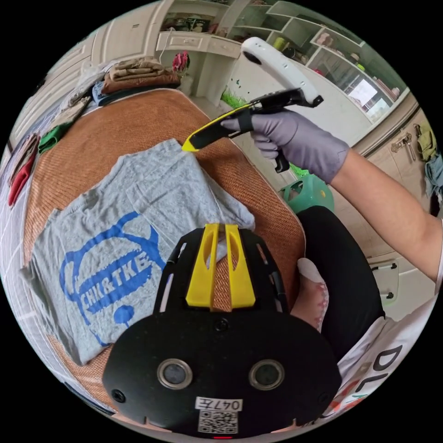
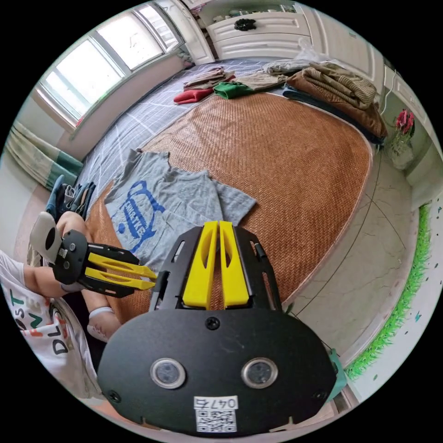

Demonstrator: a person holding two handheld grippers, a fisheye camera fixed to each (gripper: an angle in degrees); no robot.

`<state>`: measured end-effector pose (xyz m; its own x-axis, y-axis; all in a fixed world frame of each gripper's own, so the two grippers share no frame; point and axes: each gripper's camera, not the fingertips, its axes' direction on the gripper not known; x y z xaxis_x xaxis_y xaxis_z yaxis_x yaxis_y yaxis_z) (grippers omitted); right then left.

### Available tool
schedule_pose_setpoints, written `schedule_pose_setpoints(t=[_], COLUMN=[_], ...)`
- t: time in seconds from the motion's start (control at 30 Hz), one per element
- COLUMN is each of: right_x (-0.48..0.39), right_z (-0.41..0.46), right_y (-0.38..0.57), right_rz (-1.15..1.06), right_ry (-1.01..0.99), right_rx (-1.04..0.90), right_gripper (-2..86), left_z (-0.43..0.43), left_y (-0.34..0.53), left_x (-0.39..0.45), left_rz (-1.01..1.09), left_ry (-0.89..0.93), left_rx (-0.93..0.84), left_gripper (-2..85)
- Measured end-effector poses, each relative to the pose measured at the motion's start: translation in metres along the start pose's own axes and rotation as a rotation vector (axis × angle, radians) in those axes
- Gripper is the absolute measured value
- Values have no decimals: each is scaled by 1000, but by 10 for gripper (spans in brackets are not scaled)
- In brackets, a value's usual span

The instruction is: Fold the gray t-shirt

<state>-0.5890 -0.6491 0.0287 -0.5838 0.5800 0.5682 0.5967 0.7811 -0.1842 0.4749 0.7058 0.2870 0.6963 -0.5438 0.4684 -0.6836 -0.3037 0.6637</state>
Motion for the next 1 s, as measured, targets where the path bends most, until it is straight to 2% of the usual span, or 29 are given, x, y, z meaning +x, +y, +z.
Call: schedule_pose_setpoints(t=[0.2,0.3,0.4,0.5,0.57,0.6,0.7,0.77,0.87,1.0], right_x=[-16,-32,-68,-104,-109,-110,-136,-180,-242,-319], right_z=[17,-5,-23,-4,22,24,0,-8,4,33], right_y=[-10,-17,-23,-35,-42,-44,-61,-97,-162,-245], right_rz=[2,44,-47,-158,-133,-114,-92,-191,-319,-455], right_ry=[67,119,101,95,135,124,70,48,-60,-128], right_rx=[-38,58,153,51,-59,-74,101,145,102,51], right_gripper=[4,3,-1,-2,-8,-8,-9,-2,6,11], left_z=[39,31,3,-44,-75,-80,-85,-66,-29,27], left_y=[55,95,153,231,311,331,426,480,507,510], left_x=[-30,-39,-62,-125,-193,-209,-281,-329,-364,-379], left_rz=[-57,-54,-98,-311,-579,-637,-888,-1019,-1055,-985], left_ry=[92,101,88,40,9,1,3,35,4,-21], left_rx=[54,95,147,258,345,363,439,478,440,328], left_gripper=[5,8,14,29,43,45,53,54,57,74])
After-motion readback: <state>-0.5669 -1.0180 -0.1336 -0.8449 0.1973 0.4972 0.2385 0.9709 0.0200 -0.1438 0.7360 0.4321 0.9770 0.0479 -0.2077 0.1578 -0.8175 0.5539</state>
